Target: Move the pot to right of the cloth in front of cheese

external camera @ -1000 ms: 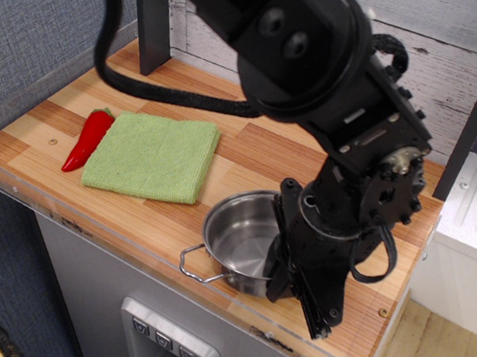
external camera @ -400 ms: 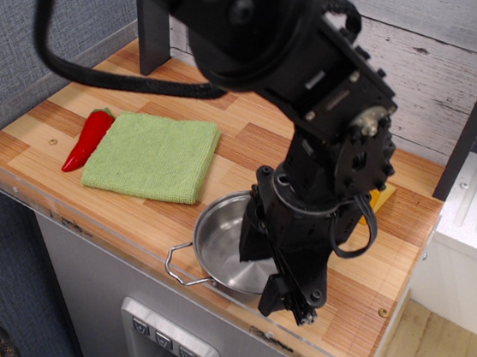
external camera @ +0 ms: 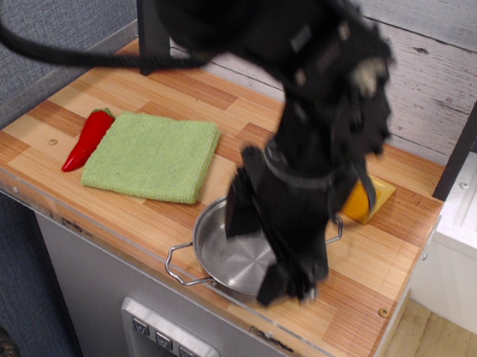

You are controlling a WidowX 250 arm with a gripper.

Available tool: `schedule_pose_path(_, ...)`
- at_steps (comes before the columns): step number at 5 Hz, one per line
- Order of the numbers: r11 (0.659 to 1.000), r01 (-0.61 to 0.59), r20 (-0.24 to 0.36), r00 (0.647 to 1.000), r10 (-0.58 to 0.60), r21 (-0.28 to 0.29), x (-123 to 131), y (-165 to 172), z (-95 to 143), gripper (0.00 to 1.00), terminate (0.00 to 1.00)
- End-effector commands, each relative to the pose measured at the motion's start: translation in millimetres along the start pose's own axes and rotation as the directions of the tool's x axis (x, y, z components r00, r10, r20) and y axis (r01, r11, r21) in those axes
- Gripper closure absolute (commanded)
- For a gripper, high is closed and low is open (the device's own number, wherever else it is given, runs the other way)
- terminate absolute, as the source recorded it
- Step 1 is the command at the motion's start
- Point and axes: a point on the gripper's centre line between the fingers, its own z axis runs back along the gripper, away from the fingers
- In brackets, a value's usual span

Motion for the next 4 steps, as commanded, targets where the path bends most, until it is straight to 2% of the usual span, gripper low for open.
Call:
schedule_pose_path(1,0.969,-0.248,0.119,0.962,0.247,-0.005,-8,56,45,0.0,0.0)
schedule_pose_path(2,0.933,-0.359,0.124,0.926,0.357,-0.007,-18,92,51,0.0,0.0)
schedule_pose_path(3,0.892,-0.451,0.109,0.886,0.45,-0.018,-34,120,47,0.0,0.0)
schedule_pose_path(4,0.85,-0.526,0.122,0.843,0.524,-0.017,-41,150,41,0.0,0.0)
